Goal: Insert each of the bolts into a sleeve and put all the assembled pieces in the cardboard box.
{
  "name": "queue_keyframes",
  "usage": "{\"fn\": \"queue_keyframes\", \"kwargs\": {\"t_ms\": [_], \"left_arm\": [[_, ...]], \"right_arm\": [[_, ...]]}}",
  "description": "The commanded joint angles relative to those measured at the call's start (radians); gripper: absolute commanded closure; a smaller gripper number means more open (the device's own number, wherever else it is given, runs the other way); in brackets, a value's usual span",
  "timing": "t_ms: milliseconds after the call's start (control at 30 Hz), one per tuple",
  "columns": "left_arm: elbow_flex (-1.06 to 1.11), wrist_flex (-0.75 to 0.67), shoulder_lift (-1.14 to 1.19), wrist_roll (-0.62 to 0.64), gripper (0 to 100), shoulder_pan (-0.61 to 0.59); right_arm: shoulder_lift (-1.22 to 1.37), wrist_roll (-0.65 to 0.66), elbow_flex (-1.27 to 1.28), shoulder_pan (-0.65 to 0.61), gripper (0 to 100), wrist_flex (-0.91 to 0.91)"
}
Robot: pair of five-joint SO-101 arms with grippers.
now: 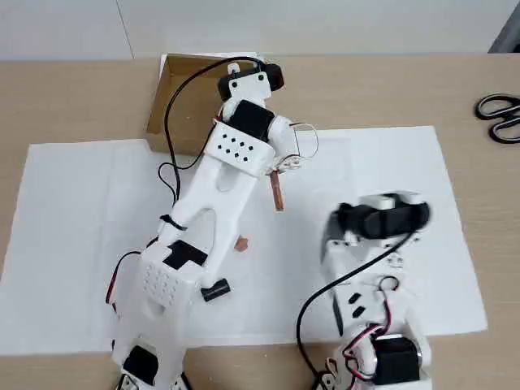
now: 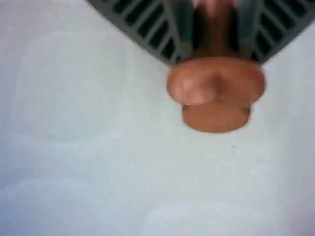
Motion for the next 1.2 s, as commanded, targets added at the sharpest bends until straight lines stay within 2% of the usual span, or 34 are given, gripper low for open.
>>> {"fn": "queue_keyframes", "kwargs": {"t_ms": [0,167,300,467,700,967,1167], "left_arm": [[-0.002,0.02,-0.178,-0.012,99,0.035],[0.269,0.02,-0.425,-0.077,99,0.043],[0.519,0.008,-0.647,-0.081,99,0.043],[0.704,-0.124,-0.842,-0.135,99,0.021],[0.897,-0.252,-1.02,-0.141,99,0.017],[1.07,-0.552,-1.231,-0.236,99,0.017],[1.29,-0.812,-1.324,-0.239,99,0.017]], "right_arm": [[-0.013,0.012,-0.014,-0.051,99.5,-0.025],[-0.013,0.012,-0.014,-0.051,99.5,-0.027],[-0.013,0.012,-0.014,-0.051,99.5,-0.082],[-0.012,0.012,-0.006,-0.056,99.5,-0.199],[-0.012,0.012,-0.008,-0.058,99.5,-0.214],[-0.013,0.012,-0.009,-0.062,99.5,-0.217],[-0.012,0.012,-0.005,-0.174,99.4,-0.275]]}}
